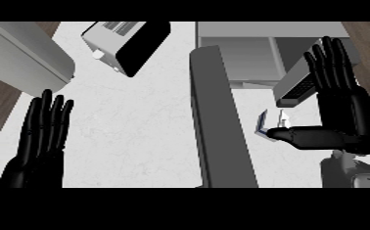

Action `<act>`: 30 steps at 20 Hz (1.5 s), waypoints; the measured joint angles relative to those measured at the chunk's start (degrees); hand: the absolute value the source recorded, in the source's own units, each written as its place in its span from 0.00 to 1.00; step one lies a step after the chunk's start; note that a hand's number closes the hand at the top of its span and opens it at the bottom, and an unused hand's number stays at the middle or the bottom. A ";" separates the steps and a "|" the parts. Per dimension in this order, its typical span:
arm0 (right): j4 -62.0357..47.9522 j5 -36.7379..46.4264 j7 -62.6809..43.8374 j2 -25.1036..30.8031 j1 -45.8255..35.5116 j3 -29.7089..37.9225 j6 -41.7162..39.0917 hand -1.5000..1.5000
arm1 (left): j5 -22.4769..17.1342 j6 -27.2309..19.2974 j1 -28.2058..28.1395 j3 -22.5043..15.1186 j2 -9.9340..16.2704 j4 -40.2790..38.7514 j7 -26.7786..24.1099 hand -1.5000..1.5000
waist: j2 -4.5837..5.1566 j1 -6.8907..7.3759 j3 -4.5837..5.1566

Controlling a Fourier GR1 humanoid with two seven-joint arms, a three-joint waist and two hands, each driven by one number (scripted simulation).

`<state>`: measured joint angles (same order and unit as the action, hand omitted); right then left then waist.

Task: Pick up the milk, place it into the microwave and close the microwave

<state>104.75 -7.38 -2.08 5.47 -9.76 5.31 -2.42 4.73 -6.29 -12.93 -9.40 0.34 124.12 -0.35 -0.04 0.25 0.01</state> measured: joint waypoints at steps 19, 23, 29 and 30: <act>-22.45 5.39 21.11 0.53 8.44 2.46 -3.47 0.00 | 2.11 -0.95 -8.19 -6.40 0.59 7.06 0.25 0.00 | 0.03 0.00 -0.02; -30.66 6.35 26.85 1.12 7.12 4.05 -3.44 0.00 | 2.77 -1.52 -10.56 -8.51 0.45 8.34 -0.55 0.00 | 0.04 0.16 -0.03; -42.55 6.62 35.35 3.00 4.88 6.43 -5.04 0.00 | 3.24 -2.21 -12.86 -10.06 1.20 9.32 -1.67 0.00 | 0.04 0.21 -0.03; -45.01 6.74 36.54 3.10 3.72 6.72 -4.99 0.00 | 3.28 -2.42 -12.70 -9.90 1.23 9.13 -1.60 0.00 | 0.05 0.21 -0.04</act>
<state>59.74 -0.64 34.46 8.57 -6.05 12.03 -7.40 8.00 -8.71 -25.63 -19.30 1.57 133.25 -1.95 0.01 0.46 -0.03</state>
